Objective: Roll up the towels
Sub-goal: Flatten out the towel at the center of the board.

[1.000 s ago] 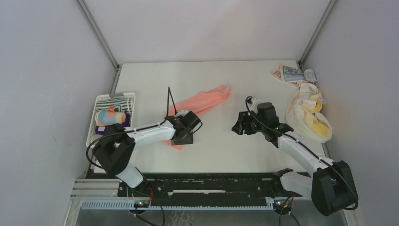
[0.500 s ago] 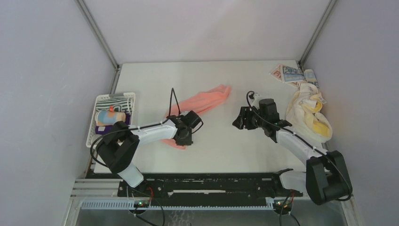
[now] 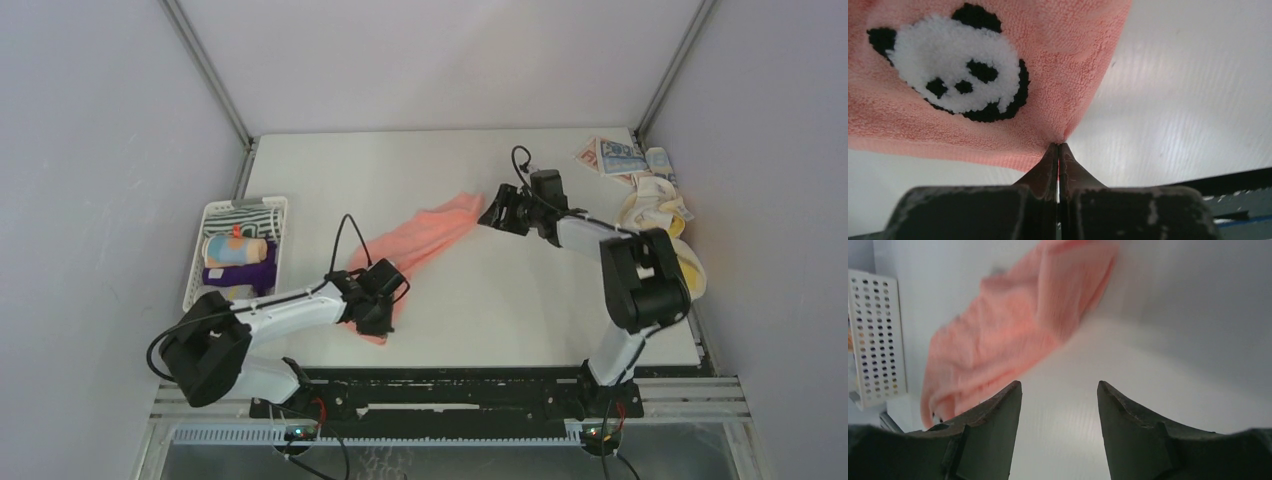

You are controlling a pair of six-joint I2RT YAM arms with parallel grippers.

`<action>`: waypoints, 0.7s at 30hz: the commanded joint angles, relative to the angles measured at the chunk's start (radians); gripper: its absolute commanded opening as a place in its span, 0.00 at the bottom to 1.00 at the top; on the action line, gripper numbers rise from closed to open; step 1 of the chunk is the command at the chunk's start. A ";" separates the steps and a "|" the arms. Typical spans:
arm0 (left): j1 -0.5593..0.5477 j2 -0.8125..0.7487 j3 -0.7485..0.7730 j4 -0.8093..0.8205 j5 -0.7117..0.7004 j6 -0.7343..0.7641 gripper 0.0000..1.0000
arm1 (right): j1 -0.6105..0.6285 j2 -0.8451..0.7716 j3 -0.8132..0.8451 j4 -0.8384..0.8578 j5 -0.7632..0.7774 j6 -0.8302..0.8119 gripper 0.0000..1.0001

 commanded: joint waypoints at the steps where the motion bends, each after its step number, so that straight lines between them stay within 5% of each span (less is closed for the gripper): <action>1: -0.015 -0.090 -0.061 -0.146 0.072 0.022 0.00 | -0.009 0.198 0.140 0.146 -0.112 0.182 0.57; 7: -0.015 -0.165 -0.051 -0.199 0.041 0.025 0.00 | 0.023 0.372 0.260 0.221 -0.171 0.293 0.54; 9: -0.015 -0.178 -0.041 -0.218 0.031 0.028 0.00 | 0.027 0.385 0.264 0.236 -0.190 0.308 0.43; 11: -0.015 -0.200 -0.025 -0.256 0.002 0.027 0.00 | 0.006 0.347 0.232 0.230 -0.194 0.301 0.22; 13: -0.014 -0.248 -0.010 -0.291 -0.033 0.017 0.00 | -0.040 0.254 0.192 0.141 -0.157 0.251 0.00; 17: -0.013 -0.296 0.011 -0.294 -0.031 0.024 0.00 | -0.194 0.031 0.209 -0.167 -0.083 0.043 0.00; 21: -0.013 -0.284 0.040 -0.297 -0.014 0.059 0.00 | -0.278 -0.018 0.419 -0.547 -0.023 -0.166 0.00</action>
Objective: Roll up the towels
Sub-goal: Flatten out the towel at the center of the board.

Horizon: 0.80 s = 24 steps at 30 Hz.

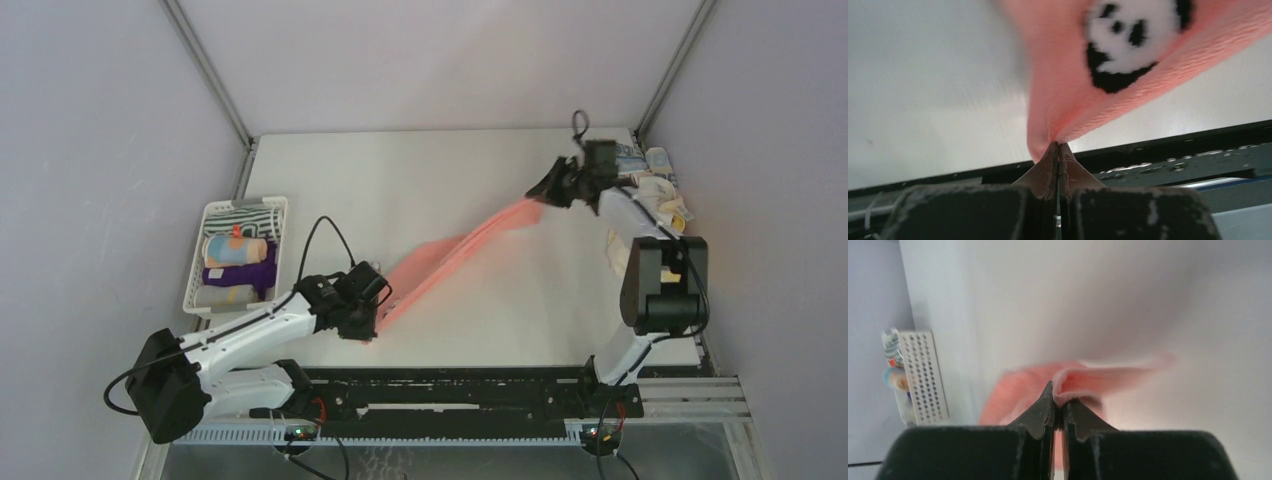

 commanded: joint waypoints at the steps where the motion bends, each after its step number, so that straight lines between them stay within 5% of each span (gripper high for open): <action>1: -0.003 -0.006 0.069 -0.023 -0.005 0.052 0.00 | -0.080 -0.090 0.242 -0.396 0.122 -0.270 0.00; 3: -0.003 -0.006 0.079 -0.019 -0.006 0.056 0.00 | -0.077 -0.062 0.301 -0.440 0.127 -0.286 0.06; 8: -0.002 0.040 0.109 0.026 0.016 0.059 0.00 | -0.051 0.046 0.382 -0.442 0.066 -0.287 0.39; 13: -0.002 0.128 0.170 0.084 0.034 0.094 0.02 | -0.069 -0.021 0.282 -0.398 0.118 -0.316 0.50; 19: -0.002 0.280 0.295 0.222 0.134 0.095 0.40 | -0.039 -0.187 0.040 -0.344 0.155 -0.339 0.55; 24: -0.001 0.373 0.371 0.391 0.242 0.021 0.58 | -0.006 -0.316 -0.174 -0.260 0.111 -0.281 0.55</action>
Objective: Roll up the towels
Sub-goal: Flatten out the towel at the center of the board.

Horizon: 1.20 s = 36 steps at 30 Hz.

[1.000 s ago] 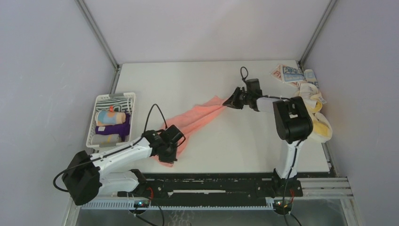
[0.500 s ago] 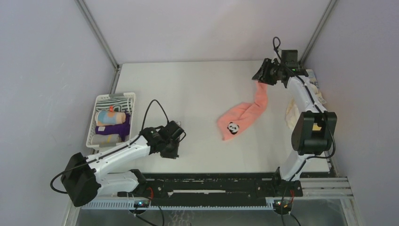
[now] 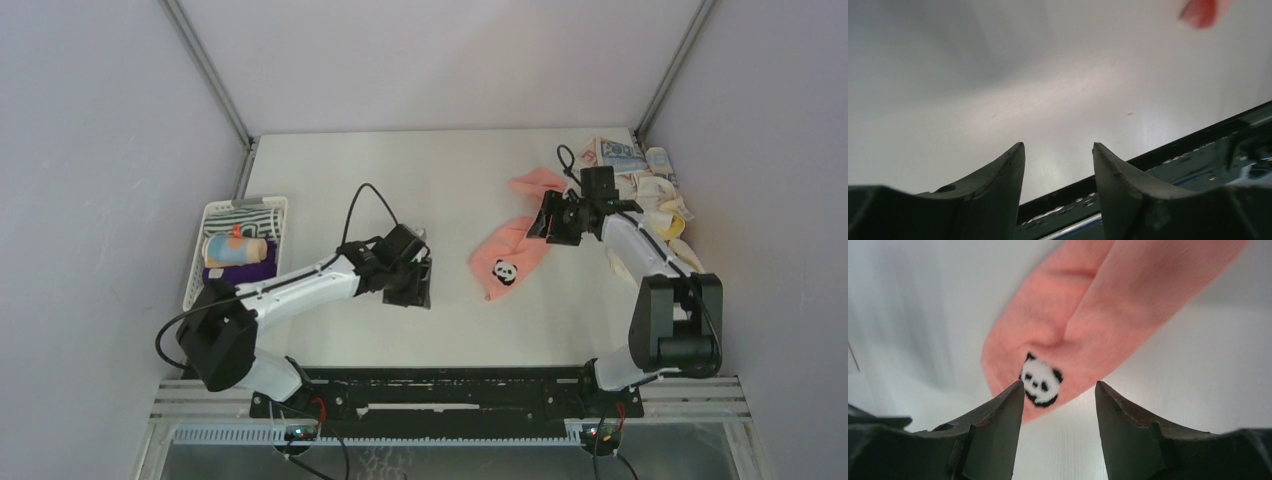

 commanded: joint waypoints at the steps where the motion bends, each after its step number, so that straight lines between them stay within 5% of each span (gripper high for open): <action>1: -0.003 0.065 0.092 0.239 0.147 -0.079 0.60 | 0.018 -0.135 -0.131 0.120 -0.008 0.031 0.55; 5: -0.031 0.180 0.101 0.463 0.214 -0.176 0.65 | -0.024 -0.217 -0.230 0.215 -0.048 0.089 0.56; 11: -0.101 0.332 0.152 0.645 0.103 -0.181 0.68 | -0.045 -0.270 -0.288 0.296 -0.115 0.127 0.57; 21: -0.179 0.497 0.275 0.657 -0.042 -0.034 0.66 | -0.084 -0.288 -0.332 0.335 -0.184 0.144 0.57; 25: -0.189 0.549 0.314 0.648 -0.057 0.017 0.50 | -0.091 -0.294 -0.343 0.345 -0.199 0.150 0.57; 30: -0.179 0.416 0.296 0.542 -0.048 0.040 0.01 | -0.109 -0.333 -0.343 0.338 -0.195 0.149 0.57; 36: -0.035 -0.017 0.077 0.494 0.148 -0.117 0.00 | -0.106 -0.391 -0.297 0.269 -0.112 0.109 0.58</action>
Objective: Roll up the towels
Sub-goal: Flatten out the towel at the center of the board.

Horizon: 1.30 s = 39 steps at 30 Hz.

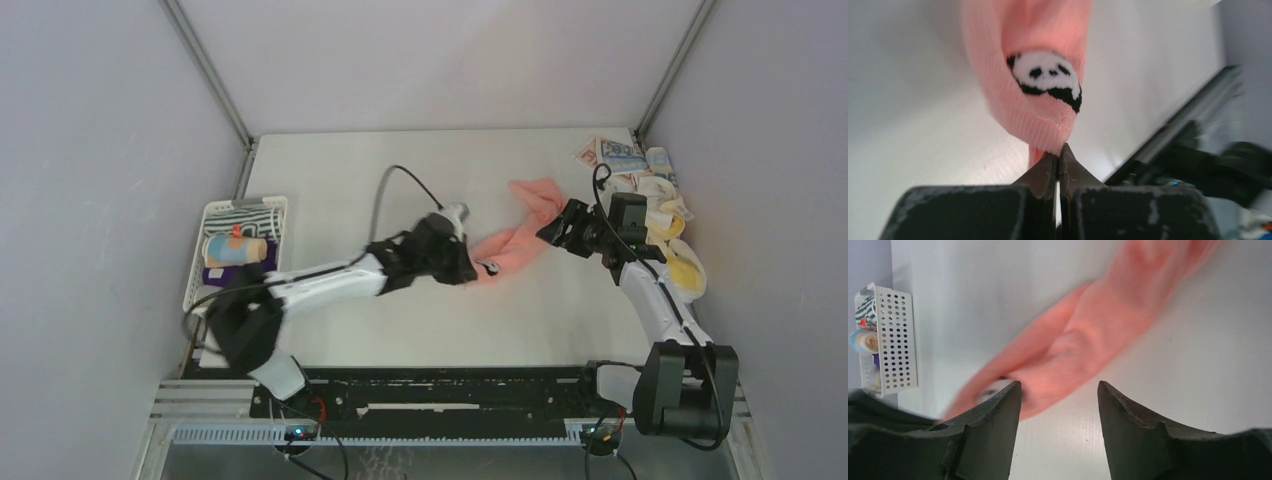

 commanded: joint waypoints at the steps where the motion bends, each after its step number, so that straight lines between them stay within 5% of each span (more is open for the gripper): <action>1: 0.120 -0.378 -0.115 -0.078 0.120 -0.102 0.00 | 0.001 -0.046 0.058 -0.022 0.053 -0.029 0.58; 13: 0.401 -0.803 -0.449 -0.253 0.215 -0.210 0.00 | 0.146 0.194 0.171 -0.023 0.144 -0.025 0.53; 19: 0.531 -0.833 -0.542 -0.244 0.256 -0.215 0.00 | 0.172 0.355 0.220 0.038 0.181 0.036 0.47; 39: 0.576 -0.823 -0.573 -0.245 0.257 -0.196 0.00 | 0.094 0.542 0.233 0.162 0.181 0.091 0.45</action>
